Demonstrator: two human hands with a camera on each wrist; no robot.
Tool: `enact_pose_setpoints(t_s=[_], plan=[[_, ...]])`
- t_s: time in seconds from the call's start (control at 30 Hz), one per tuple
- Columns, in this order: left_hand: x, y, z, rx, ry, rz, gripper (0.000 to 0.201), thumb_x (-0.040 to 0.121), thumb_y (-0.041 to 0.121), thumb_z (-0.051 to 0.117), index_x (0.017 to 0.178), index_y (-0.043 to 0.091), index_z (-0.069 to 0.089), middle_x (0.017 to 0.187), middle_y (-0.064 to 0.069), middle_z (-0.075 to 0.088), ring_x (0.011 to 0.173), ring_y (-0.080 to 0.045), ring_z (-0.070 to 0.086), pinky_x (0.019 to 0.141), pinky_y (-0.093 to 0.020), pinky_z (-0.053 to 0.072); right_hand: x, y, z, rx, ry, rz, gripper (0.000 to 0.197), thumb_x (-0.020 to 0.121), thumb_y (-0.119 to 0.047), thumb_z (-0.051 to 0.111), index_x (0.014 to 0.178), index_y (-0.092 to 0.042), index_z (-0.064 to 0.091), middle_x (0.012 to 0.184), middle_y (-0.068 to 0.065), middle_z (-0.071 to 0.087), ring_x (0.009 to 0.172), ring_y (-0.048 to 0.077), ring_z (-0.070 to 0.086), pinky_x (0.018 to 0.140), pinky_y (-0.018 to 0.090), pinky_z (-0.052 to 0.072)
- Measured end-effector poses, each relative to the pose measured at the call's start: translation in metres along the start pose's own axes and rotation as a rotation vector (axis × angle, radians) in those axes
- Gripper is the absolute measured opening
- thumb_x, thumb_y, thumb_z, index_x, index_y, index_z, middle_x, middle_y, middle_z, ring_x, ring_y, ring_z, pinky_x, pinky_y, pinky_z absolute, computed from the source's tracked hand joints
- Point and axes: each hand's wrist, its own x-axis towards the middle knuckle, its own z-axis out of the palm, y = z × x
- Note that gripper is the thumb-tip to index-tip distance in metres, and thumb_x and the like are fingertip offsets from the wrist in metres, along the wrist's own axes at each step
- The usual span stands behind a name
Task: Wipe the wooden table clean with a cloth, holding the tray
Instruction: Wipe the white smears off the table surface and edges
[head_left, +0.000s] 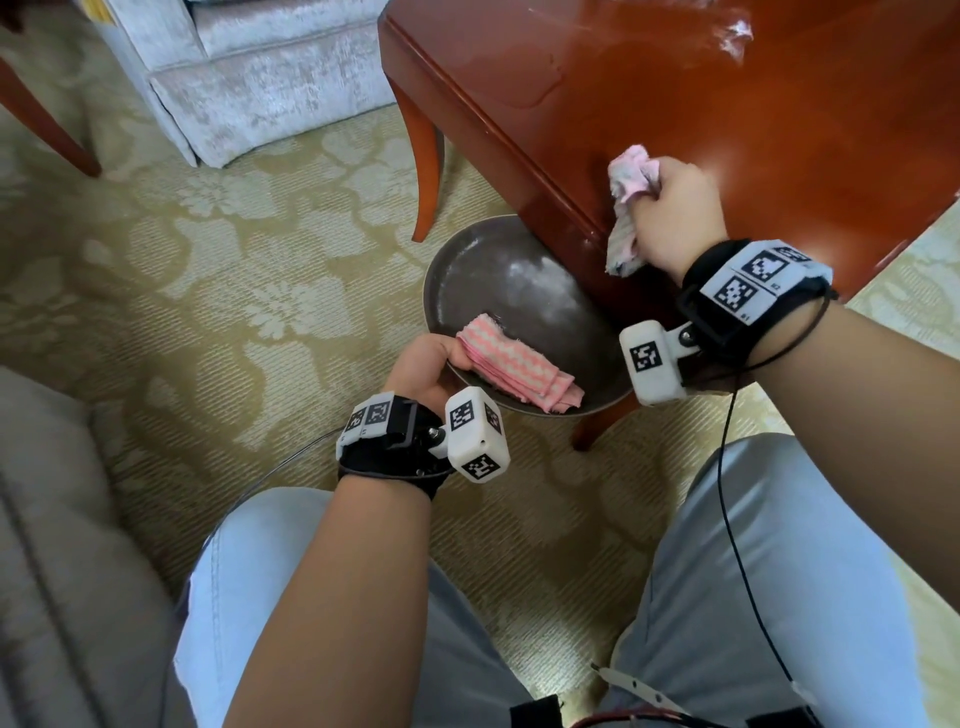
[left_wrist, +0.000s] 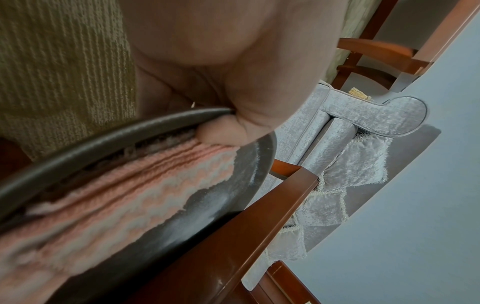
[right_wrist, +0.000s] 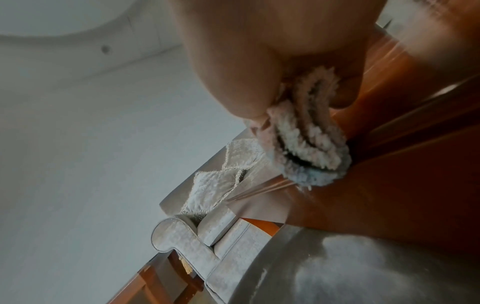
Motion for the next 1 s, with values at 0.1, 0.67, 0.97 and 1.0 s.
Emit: enact_pose_setpoints(t_s=[0.1,0.67,0.97,1.0], plan=[[0.001,0.002,0.001,-0.002,0.018,0.003,0.052,0.064,0.002,0.036,0.114,0.003,0.05,0.116,-0.021,0.046,0.104,-0.037,0.053,0.076,-0.042,0.059,0.003,0.001,0.001,-0.115,-0.019,-0.023,0.018,0.091,-0.018,0.046,0.097,-0.007,0.059,0.108,0.021,0.058,0.097,0.037,0.056,0.074,0.036,0.041],[-0.003,0.006,0.014,-0.009,0.014,0.041,0.031,0.079,-0.003,0.024,0.076,0.0,0.055,0.073,-0.014,0.06,0.061,-0.031,0.065,0.053,-0.031,0.057,-0.029,-0.018,0.023,-0.749,-0.188,-0.419,0.031,0.091,0.001,0.048,0.122,0.003,0.05,0.122,0.018,0.04,0.105,0.036,0.046,0.064,0.037,0.033],[-0.002,0.005,0.015,-0.028,0.035,0.052,0.031,0.078,-0.004,0.023,0.075,0.0,0.054,0.071,-0.014,0.062,0.06,-0.03,0.066,0.054,-0.032,0.057,-0.031,-0.023,0.024,-0.711,-0.188,-0.383,0.029,0.098,-0.005,0.041,0.125,0.002,0.048,0.123,0.017,0.041,0.111,0.034,0.046,0.067,0.036,0.033],[-0.001,0.004,0.015,-0.033,0.034,0.054,0.032,0.078,-0.004,0.023,0.076,0.0,0.055,0.072,-0.015,0.062,0.061,-0.03,0.067,0.054,-0.032,0.057,-0.031,-0.023,0.024,-0.703,-0.191,-0.368,0.029,0.098,-0.006,0.041,0.125,0.002,0.048,0.123,0.018,0.041,0.111,0.034,0.045,0.068,0.036,0.033]])
